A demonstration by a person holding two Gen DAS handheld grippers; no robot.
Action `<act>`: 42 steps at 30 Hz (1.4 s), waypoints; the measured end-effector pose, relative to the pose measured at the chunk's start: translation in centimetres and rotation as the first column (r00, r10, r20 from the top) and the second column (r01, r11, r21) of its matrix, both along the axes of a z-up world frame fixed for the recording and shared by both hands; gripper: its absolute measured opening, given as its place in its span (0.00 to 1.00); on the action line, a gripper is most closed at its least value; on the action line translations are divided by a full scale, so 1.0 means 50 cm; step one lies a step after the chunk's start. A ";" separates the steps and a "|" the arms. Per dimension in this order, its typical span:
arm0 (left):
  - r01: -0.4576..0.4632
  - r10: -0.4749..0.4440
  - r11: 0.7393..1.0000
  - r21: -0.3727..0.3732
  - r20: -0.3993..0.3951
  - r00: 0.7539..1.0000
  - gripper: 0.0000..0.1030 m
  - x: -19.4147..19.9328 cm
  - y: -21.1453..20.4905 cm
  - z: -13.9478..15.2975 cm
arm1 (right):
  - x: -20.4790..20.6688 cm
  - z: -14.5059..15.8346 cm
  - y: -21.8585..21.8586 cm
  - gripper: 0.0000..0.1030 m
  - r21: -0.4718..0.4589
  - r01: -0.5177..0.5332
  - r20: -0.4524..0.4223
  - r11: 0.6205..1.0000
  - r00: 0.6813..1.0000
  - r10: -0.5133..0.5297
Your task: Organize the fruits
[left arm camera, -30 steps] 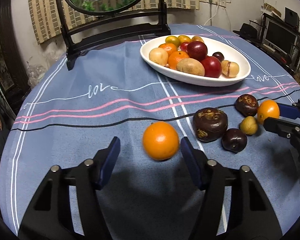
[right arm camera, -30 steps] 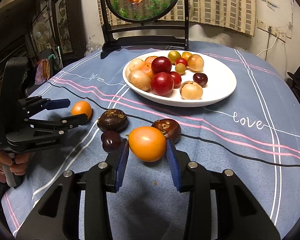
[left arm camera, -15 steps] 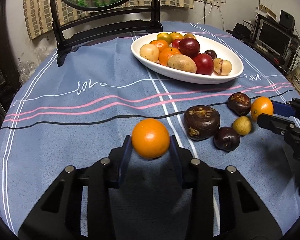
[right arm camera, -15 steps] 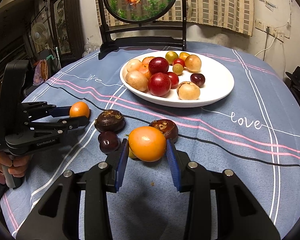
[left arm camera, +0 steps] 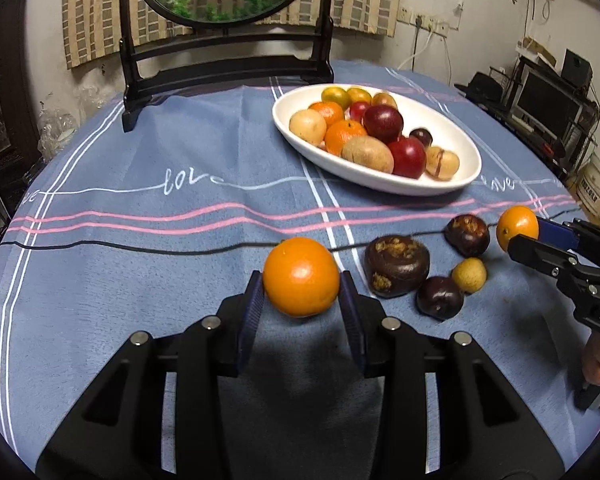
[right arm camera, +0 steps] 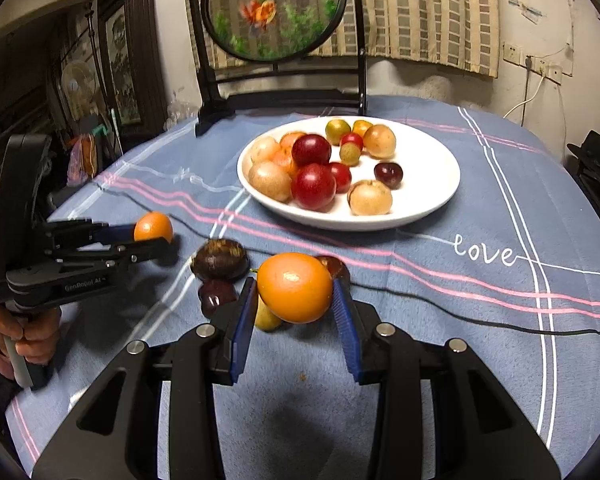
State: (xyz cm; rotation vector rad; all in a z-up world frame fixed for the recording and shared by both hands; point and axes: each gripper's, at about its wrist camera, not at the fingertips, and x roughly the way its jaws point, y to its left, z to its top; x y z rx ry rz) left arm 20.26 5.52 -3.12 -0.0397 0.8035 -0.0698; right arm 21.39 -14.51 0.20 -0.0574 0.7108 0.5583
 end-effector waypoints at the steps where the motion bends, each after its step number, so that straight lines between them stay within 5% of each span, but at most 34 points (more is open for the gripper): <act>1: 0.000 0.000 1.000 -0.004 0.007 1.000 0.37 0.001 -0.001 0.004 | 0.004 0.004 -0.005 0.37 0.023 0.010 0.006 1.000 1.000 -0.010; 10: 0.044 -0.040 0.998 -0.042 0.078 0.996 0.38 0.102 -0.040 0.084 | 0.119 0.022 -0.048 0.37 0.157 0.187 0.030 0.970 0.980 -0.194; 15: 0.083 -0.080 0.996 -0.032 0.088 0.993 0.38 0.201 -0.097 0.099 | 0.202 0.004 -0.063 0.37 0.152 0.254 0.022 0.955 0.965 -0.260; 20: 0.107 -0.110 0.993 0.040 0.076 0.991 0.38 0.259 -0.149 0.084 | 0.249 -0.014 -0.073 0.37 0.159 0.259 -0.020 0.953 0.966 -0.259; 28: 0.081 -0.082 0.996 0.026 0.072 0.994 0.38 0.292 -0.148 0.087 | 0.273 -0.023 -0.057 0.38 0.149 0.226 -0.041 0.963 0.974 -0.222; 31: 0.060 -0.061 0.998 0.026 0.058 0.996 0.39 0.311 -0.151 0.091 | 0.272 -0.024 -0.057 0.47 0.150 0.224 -0.058 0.963 0.974 -0.217; 33: 0.039 -0.041 0.999 0.026 0.071 0.997 0.64 0.305 -0.150 0.101 | 0.259 -0.010 -0.067 0.60 0.174 0.235 -0.038 0.956 0.972 -0.232; 35: 0.025 -0.027 0.999 0.024 0.103 0.994 0.69 0.283 -0.146 0.117 | 0.247 0.008 -0.074 0.60 0.189 0.233 -0.021 0.954 0.972 -0.233; 38: 0.005 -0.010 0.999 0.039 0.137 0.991 0.90 0.231 -0.133 0.146 | 0.228 0.029 -0.082 0.60 0.210 0.231 -0.016 0.950 0.972 -0.233; 42: -0.019 0.012 0.999 0.038 0.172 0.985 0.97 0.149 -0.111 0.153 | 0.198 0.038 -0.076 0.60 0.195 0.222 -0.025 0.955 0.975 -0.221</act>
